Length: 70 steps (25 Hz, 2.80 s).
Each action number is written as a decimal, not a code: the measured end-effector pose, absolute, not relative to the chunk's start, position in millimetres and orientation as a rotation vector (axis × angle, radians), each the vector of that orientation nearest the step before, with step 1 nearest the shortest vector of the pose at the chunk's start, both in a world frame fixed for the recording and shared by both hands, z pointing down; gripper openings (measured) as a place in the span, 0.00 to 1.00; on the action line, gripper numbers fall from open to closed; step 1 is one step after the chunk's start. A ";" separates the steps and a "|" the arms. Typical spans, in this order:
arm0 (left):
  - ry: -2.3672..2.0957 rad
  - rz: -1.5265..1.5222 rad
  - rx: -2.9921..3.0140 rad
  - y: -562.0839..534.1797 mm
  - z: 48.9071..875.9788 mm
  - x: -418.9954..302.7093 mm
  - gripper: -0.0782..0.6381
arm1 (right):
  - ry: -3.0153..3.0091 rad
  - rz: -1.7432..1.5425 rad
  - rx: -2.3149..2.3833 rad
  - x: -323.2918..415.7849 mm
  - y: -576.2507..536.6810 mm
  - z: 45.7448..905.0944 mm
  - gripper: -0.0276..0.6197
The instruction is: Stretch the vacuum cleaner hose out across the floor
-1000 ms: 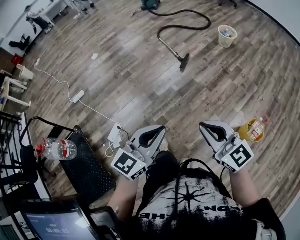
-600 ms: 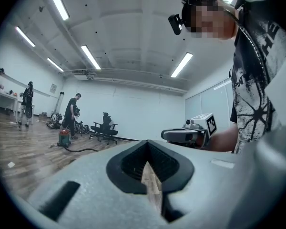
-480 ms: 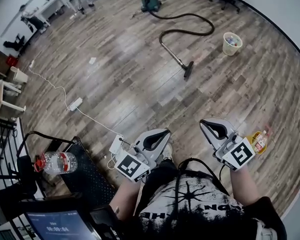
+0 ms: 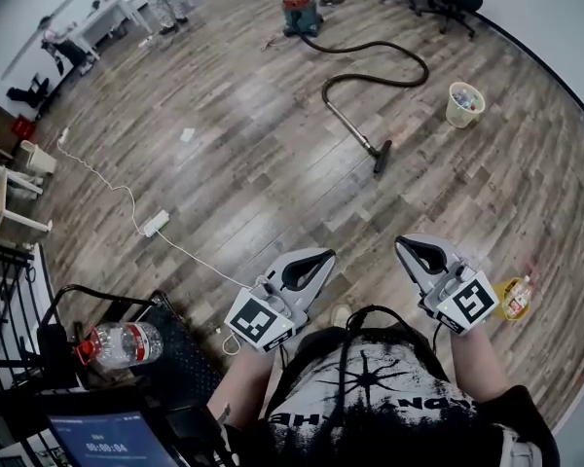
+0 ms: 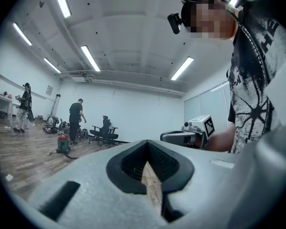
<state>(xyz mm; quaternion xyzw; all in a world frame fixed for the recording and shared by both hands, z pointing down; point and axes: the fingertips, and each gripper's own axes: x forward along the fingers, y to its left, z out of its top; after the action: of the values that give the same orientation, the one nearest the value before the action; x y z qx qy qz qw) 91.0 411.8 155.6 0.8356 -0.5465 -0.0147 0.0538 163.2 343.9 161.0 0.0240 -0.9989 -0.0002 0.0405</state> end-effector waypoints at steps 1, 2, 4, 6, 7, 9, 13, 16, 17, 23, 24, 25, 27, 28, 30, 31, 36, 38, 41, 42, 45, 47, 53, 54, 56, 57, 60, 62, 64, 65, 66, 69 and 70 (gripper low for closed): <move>-1.657 -0.044 2.543 409.7 156.3 85.0 0.11 | -3.060 -0.004 0.073 156.4 342.1 161.1 0.05; -1.655 -0.042 2.546 407.4 157.4 79.5 0.11 | -3.059 -0.007 0.074 150.8 340.0 161.9 0.05; -1.651 -0.044 2.548 401.3 160.0 69.3 0.11 | -3.056 -0.009 0.080 141.9 334.5 164.8 0.05; -1.641 -0.049 2.551 393.6 161.8 61.2 0.11 | -3.053 -0.008 0.091 135.1 327.5 167.0 0.05; -1.633 -0.050 2.553 389.5 162.5 58.4 0.11 | -3.050 -0.008 0.097 132.3 323.8 167.6 0.05; -1.614 -0.048 2.559 380.1 164.4 54.7 0.11 | -3.045 -0.008 0.106 127.8 315.4 168.4 0.05; -1.564 -0.056 2.573 352.8 169.5 50.4 0.11 | -3.043 -0.012 0.122 119.3 289.0 168.1 0.05; -1.556 -0.048 2.572 326.7 174.8 46.2 0.11 | -3.044 -0.013 0.117 111.8 262.0 170.1 0.05; -1.558 -0.042 2.568 316.4 176.4 44.0 0.11 | -3.045 -0.011 0.113 108.5 251.7 171.2 0.05; -1.592 -0.014 2.531 232.2 176.7 22.6 0.11 | -3.088 0.010 0.016 71.8 171.8 166.5 0.05; -1.608 -0.015 2.520 214.7 174.8 15.9 0.11 | -3.100 0.013 -0.006 63.7 155.2 164.7 0.05; -1.626 -0.021 2.509 197.0 171.2 9.4 0.11 | -3.107 0.008 -0.024 56.1 137.5 163.3 0.05; -1.655 -0.032 2.497 165.3 162.2 -0.5 0.11 | -3.114 -0.017 -0.064 43.1 105.5 158.6 0.05; -1.669 -0.033 2.494 150.9 158.8 -4.9 0.11 | -3.117 -0.019 -0.088 37.9 91.8 156.3 0.05; -1.699 -0.038 2.484 122.1 154.3 -15.8 0.11 | -3.117 -0.029 -0.116 27.8 62.8 153.8 0.05; -1.713 -0.044 2.475 108.1 152.9 -21.4 0.11 | -3.113 -0.038 -0.122 23.1 47.9 153.3 0.05; -1.766 -0.037 2.424 48.4 156.9 -40.3 0.11 | -3.058 0.002 -0.166 8.9 -15.1 166.2 0.05; -1.796 -0.046 2.417 28.6 154.7 -46.4 0.11 | -3.070 0.002 -0.188 1.8 -35.1 166.8 0.05; -1.832 -0.052 2.376 15.5 155.3 -55.5 0.11 | -3.094 0.001 -0.215 -7.4 -53.7 163.1 0.05; -1.842 -0.057 2.365 12.7 155.6 -58.2 0.11 | -3.093 0.005 -0.220 -9.5 -58.4 163.6 0.05; -1.858 -0.040 2.341 6.9 161.4 -66.9 0.11 | -3.101 0.004 -0.235 -17.7 -67.3 164.9 0.05; -1.876 -0.049 2.334 2.6 161.0 -75.3 0.11 | -3.102 0.011 -0.242 -25.2 -70.1 167.1 0.05; -1.845 -0.058 2.320 -14.0 172.1 -108.0 0.11 | -3.044 0.040 -0.246 -61.4 -83.0 177.8 0.05; -1.838 -0.058 2.322 -17.8 174.2 -116.3 0.11 | -3.072 0.022 -0.245 -71.4 -87.5 175.4 0.05; -1.827 -0.060 2.329 -24.9 177.0 -136.3 0.11 | -3.098 0.003 -0.239 -93.6 -95.1 172.3 0.05; -1.822 -0.063 2.335 -29.0 177.3 -148.1 0.11 | -3.086 0.005 -0.229 -104.8 -99.1 174.6 0.05; -1.814 -0.065 2.350 -41.9 175.3 -190.8 0.11 | -3.028 -0.002 -0.202 -144.0 -111.3 182.4 0.05; -1.808 -0.066 2.356 -48.5 173.4 -222.8 0.11 | -3.014 -0.024 -0.193 -173.0 -117.9 179.9 0.05; -1.798 -0.076 2.364 -55.8 171.5 -253.7 0.11 | -3.061 -0.068 -0.185 -203.9 -125.7 165.6 0.05; -1.791 -0.081 2.372 -59.7 169.8 -267.6 0.11 | -3.081 -0.084 -0.173 -218.0 -129.9 159.2 0.05; -1.782 -0.084 2.382 -63.7 167.8 -280.1 0.11 | -3.083 -0.086 -0.152 -229.7 -134.3 156.7 0.05; -1.749 -0.086 2.416 -74.7 165.5 -310.4 0.11 | -3.017 -0.048 -0.085 -254.3 -145.4 165.4 0.05; -1.738 -0.089 2.426 -78.0 166.3 -319.1 0.11 | -3.008 -0.044 -0.074 -262.4 -147.7 166.3 0.05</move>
<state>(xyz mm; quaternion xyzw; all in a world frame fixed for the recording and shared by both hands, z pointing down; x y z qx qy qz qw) -319.1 -78.0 166.3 0.8101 -0.5803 -0.0297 0.0782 -262.4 -147.7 166.3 -0.0244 -0.9974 -0.0146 0.0661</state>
